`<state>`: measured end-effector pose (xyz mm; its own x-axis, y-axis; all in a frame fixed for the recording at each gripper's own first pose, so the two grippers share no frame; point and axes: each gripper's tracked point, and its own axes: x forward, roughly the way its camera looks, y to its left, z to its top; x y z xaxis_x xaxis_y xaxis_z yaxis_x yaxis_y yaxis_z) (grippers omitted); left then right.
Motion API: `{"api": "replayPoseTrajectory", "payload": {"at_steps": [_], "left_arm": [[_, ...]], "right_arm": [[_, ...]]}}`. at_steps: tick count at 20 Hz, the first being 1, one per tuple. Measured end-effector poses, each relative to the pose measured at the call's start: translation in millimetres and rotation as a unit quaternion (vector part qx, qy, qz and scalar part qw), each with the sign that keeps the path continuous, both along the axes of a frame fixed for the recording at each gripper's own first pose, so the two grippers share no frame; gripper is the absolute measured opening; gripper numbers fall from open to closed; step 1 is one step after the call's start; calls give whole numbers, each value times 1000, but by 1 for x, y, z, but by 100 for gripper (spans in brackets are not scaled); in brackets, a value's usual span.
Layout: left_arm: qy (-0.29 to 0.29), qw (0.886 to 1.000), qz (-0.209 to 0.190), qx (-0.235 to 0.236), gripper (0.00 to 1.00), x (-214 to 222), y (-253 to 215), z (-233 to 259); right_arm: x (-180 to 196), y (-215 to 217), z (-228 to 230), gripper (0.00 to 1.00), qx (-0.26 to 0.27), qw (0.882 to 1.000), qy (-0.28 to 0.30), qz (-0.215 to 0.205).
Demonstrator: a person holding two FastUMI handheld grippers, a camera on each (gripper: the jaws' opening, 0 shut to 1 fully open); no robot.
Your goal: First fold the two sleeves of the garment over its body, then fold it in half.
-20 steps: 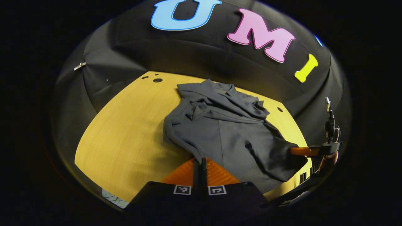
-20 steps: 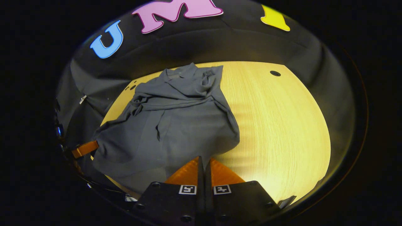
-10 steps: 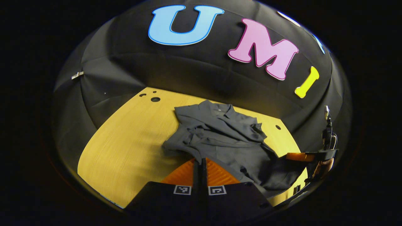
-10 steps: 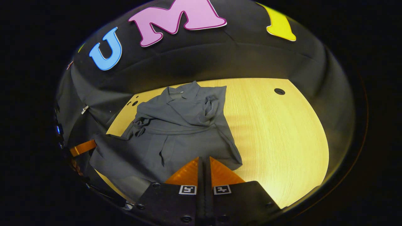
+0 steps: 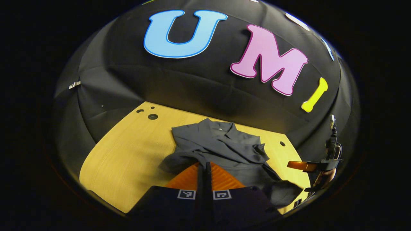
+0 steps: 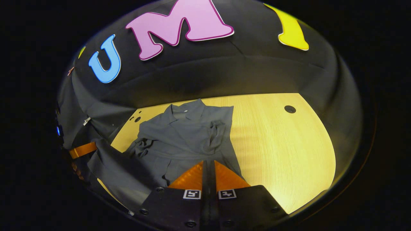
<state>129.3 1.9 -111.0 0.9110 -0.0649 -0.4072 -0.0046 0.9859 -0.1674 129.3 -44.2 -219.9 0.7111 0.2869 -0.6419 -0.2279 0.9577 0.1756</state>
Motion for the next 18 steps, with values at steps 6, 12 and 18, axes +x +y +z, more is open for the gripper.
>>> {"api": "replayPoseTrajectory", "payload": {"at_steps": [6, 12, 18], "left_arm": [[-1, 1000, 17, 4, 5, 4, -1, 13], [3, 1000, 5, -14, 5, -15, -12, 22], [3, 1000, -10, -14, 5, -21, -21, 24]], "right_arm": [[-65, -10, -21, 6, 16, 998, 64, 5], [-174, -33, -101, 94, -71, 989, 119, -54], [-196, -27, -132, 94, -74, 978, 176, -80]]}}
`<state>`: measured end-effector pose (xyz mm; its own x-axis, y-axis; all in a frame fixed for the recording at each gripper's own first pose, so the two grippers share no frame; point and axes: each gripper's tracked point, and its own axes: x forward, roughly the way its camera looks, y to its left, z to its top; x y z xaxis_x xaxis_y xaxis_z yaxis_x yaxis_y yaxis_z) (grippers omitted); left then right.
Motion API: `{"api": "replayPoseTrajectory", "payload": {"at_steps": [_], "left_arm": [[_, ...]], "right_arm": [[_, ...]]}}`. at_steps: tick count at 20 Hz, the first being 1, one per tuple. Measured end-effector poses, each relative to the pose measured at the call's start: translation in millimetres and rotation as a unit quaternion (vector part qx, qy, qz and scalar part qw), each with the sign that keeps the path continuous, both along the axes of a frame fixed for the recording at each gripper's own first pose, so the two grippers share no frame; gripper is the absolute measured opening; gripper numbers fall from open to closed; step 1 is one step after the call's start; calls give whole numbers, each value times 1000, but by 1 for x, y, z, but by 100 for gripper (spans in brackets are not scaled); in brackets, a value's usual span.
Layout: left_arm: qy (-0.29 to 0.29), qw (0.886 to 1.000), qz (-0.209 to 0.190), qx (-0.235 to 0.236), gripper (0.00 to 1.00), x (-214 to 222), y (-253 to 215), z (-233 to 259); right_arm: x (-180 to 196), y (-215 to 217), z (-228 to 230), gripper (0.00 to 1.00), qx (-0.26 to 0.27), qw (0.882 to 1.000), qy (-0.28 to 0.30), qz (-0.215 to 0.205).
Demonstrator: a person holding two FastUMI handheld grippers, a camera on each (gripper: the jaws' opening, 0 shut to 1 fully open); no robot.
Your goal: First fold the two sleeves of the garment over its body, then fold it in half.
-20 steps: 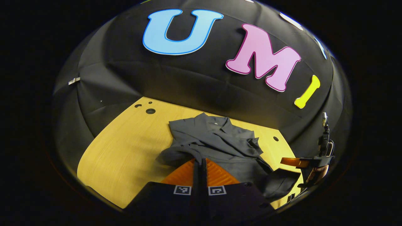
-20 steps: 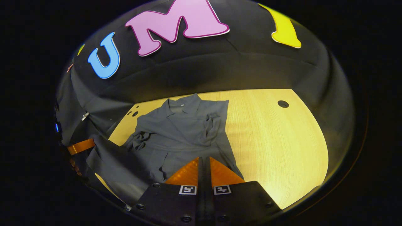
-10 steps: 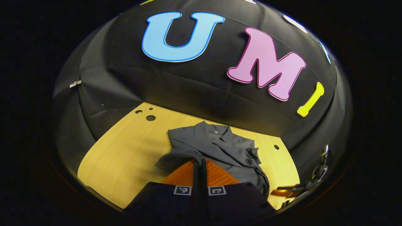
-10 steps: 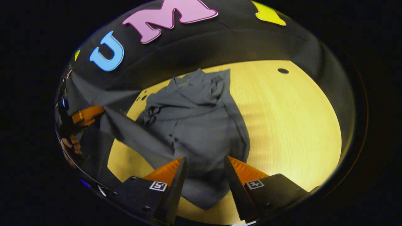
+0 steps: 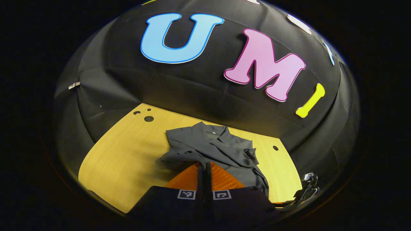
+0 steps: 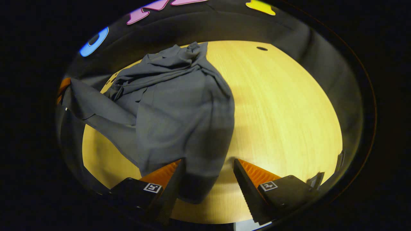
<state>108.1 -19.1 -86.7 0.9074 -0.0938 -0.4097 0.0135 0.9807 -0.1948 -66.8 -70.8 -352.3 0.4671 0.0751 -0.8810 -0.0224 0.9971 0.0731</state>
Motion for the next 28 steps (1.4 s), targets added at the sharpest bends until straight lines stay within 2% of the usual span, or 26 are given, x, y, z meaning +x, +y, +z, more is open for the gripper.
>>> {"api": "replayPoseTrajectory", "payload": {"at_steps": [1, 3, 5, 6, 7, 8, 10, 12, 15, 20, 25, 28], "left_arm": [[-1, 1000, -3, -1, 5, -1, -2, 1], [-2, 1000, -6, -3, 5, -2, -4, 4], [-3, 1000, -10, -9, 5, -4, -9, 6], [-4, 1000, -11, -11, 5, -5, -11, 6], [-4, 1000, -12, -13, 5, -5, -12, 7], [-3, 1000, -13, -14, 5, -6, -13, 8], [0, 1000, -11, -18, 5, -10, -14, 7], [0, 1000, -9, -23, 5, -14, -13, 9], [-9, 999, -10, -41, 5, -17, -16, 18], [-30, 998, -3, -47, 5, 2, -15, 30], [-67, 997, -2, -34, 5, 49, -14, 44], [-86, 995, 4, -52, 5, 86, -13, 42]], "right_arm": [[2, 2, 0, 94, -5, 1000, -8, 9], [5, 1, -2, 84, -34, 999, -9, 29], [14, 5, -4, 28, -40, 998, -18, 44], [20, 16, -7, 0, -9, 999, -21, 43], [18, 31, -4, 6, 34, 998, -5, 46], [23, 36, -1, 6, 55, 998, -4, 36], [48, 43, 15, 5, 104, 994, -36, 14], [74, 49, 49, 5, 140, 987, -81, 8], [104, 51, 85, 5, 144, 979, -141, 27], [153, 52, 90, 5, 142, 975, -165, 40], [215, 56, 100, 5, 133, 968, -203, 60], [248, 57, 95, 5, 132, 966, -216, 58]]}}
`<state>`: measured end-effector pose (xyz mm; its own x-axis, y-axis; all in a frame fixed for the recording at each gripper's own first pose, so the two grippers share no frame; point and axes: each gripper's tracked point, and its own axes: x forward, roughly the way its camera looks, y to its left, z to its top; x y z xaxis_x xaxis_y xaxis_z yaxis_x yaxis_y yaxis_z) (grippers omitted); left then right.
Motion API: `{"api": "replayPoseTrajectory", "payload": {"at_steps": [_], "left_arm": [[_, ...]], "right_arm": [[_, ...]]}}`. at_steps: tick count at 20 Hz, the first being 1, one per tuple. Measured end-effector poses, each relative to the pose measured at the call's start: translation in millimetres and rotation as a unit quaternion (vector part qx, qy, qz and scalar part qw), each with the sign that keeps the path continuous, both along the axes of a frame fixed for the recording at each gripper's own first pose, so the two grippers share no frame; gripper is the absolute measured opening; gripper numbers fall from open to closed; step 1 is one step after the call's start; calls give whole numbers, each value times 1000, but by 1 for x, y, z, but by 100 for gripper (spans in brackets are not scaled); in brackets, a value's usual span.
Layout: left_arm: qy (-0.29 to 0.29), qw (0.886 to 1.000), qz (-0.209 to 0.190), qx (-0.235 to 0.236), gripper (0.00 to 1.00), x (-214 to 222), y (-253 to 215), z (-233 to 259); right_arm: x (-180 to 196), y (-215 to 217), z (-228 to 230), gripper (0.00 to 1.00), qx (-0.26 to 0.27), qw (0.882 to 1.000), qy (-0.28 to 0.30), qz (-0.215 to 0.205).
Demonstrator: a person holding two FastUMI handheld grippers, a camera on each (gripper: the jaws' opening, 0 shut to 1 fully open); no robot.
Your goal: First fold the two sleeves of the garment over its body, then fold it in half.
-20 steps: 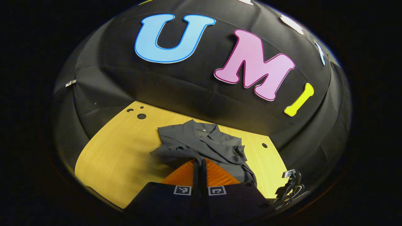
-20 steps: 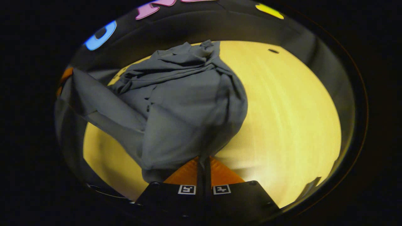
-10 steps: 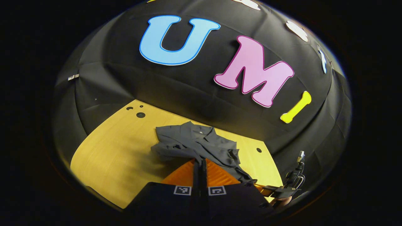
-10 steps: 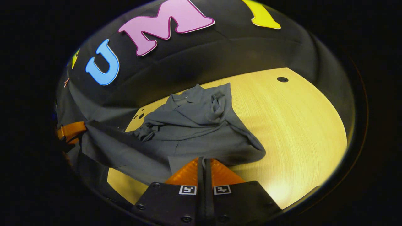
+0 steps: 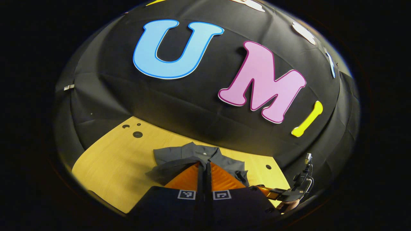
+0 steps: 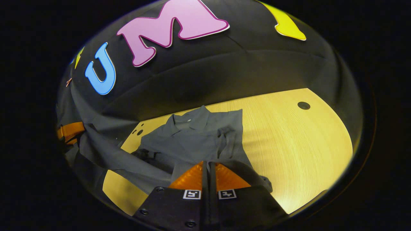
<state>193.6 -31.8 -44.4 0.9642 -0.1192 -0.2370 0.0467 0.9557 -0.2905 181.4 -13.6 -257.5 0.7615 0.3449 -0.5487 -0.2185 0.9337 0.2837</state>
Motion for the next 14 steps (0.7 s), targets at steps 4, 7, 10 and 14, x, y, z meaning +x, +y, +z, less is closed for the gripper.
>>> {"api": "replayPoseTrajectory", "payload": {"at_steps": [4, 7, 10, 14], "left_arm": [[-9, 1000, 12, 3, 5, 53, 16, -15], [-8, 998, 15, 56, 5, 91, 30, -36], [-3, 995, 14, 98, 5, 130, 40, -58], [21, 988, 21, 148, 5, 171, 55, -97]], "right_arm": [[45, 2, -2, 5, -3, 1000, -22, -2], [78, 7, -1, 5, -25, 999, -46, 10], [104, 18, -2, 5, -35, 997, -64, 15], [136, 26, -8, 5, -66, 994, -83, 22]]}}
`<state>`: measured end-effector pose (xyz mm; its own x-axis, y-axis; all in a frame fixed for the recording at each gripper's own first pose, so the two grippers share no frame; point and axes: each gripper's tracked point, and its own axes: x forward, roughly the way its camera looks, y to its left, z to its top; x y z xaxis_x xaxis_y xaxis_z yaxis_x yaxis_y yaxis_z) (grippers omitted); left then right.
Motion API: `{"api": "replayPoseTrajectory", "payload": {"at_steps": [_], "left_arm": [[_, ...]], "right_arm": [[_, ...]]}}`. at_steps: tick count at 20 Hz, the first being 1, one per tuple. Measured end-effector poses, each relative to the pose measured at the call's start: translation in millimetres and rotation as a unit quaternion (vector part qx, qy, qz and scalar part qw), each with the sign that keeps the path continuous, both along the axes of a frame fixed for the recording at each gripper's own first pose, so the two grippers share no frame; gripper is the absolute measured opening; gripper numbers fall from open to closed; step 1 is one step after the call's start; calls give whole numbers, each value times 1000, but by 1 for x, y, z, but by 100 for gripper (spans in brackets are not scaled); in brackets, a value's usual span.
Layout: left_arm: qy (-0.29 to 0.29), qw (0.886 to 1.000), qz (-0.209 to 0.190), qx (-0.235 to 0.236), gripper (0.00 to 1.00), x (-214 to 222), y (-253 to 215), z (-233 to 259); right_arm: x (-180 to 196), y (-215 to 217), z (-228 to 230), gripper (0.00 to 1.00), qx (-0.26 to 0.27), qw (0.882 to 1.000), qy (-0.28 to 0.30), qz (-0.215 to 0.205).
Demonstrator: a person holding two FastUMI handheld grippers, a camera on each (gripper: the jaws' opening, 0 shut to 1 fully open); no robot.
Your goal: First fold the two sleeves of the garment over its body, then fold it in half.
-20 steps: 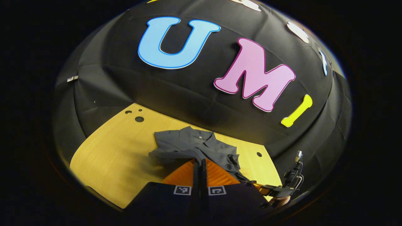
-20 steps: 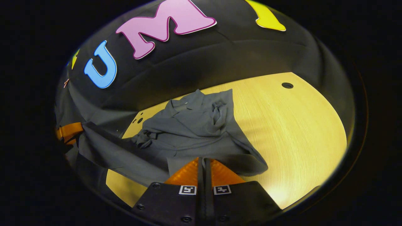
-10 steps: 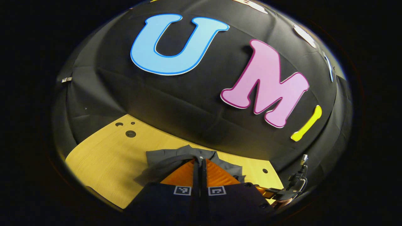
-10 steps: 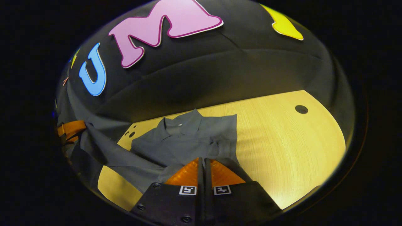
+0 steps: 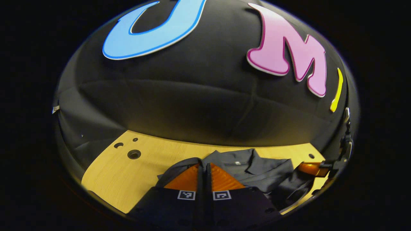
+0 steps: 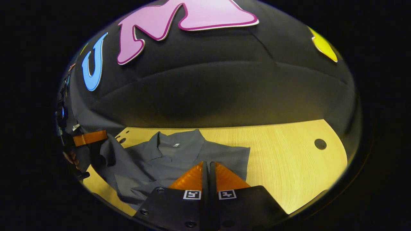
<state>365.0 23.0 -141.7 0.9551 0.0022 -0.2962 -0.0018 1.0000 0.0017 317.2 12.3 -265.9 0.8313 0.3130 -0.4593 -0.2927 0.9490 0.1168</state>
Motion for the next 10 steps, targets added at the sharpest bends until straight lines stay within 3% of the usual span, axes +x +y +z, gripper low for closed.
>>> {"api": "replayPoseTrajectory", "payload": {"at_steps": [5, 7, 10], "left_arm": [[12, 999, 7, 33, 14, 13, 8, -17], [7, 999, 7, 33, 26, 12, 7, -13], [7, 999, 9, 37, 61, -4, 8, -1]], "right_arm": [[15, -3, -7, 5, -14, 1000, -7, -16], [12, -4, -6, 9, -10, 1000, 0, -17], [3, -6, 9, 52, -24, 1000, -8, -10]]}}
